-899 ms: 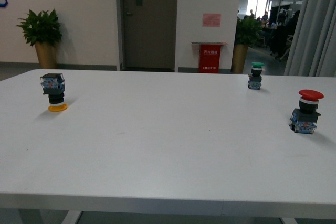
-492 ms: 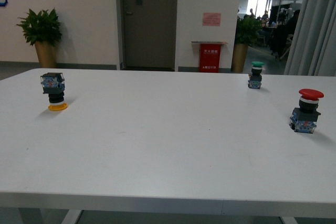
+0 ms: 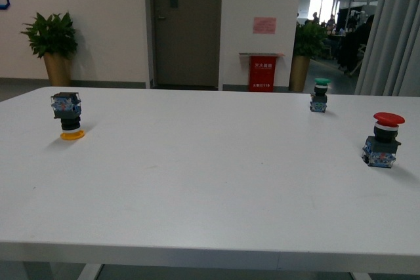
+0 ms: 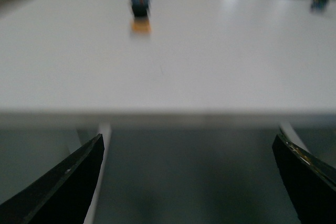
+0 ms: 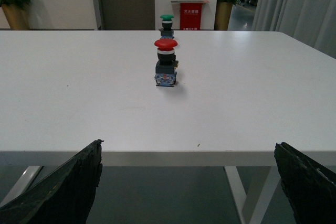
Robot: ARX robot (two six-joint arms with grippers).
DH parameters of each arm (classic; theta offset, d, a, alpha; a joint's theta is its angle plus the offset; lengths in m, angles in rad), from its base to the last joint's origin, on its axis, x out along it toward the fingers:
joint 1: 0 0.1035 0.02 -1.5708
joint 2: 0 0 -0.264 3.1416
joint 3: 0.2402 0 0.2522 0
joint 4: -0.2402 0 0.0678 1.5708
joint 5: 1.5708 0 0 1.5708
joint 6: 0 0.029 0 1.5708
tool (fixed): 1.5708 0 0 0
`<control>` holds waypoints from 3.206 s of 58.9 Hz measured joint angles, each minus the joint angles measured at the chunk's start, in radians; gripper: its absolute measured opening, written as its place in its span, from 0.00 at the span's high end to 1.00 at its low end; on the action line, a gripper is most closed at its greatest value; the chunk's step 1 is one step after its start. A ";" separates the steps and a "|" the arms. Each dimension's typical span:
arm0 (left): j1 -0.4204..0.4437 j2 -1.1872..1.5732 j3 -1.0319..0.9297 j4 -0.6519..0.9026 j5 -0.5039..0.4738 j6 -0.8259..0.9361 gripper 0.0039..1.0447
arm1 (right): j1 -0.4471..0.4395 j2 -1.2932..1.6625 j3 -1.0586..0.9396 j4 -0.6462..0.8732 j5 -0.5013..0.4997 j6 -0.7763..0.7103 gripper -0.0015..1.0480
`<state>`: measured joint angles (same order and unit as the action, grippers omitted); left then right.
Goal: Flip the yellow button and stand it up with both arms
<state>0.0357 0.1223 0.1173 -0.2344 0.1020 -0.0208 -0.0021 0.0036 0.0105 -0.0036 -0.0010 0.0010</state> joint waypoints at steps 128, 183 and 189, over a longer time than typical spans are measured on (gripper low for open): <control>-0.005 1.934 1.589 0.036 -0.071 0.045 0.06 | 0.000 0.000 0.000 0.000 0.000 0.000 0.07; -0.129 1.903 1.676 0.305 -0.145 -0.267 0.65 | 0.000 0.000 0.000 0.000 0.000 0.000 0.07; -0.183 1.898 1.672 0.353 -0.053 -0.311 0.65 | 0.000 0.000 0.000 0.000 0.000 0.000 0.07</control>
<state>-0.1474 2.0201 1.7893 0.1188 0.0490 -0.3313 -0.0017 0.0036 0.0105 -0.0036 -0.0010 0.0010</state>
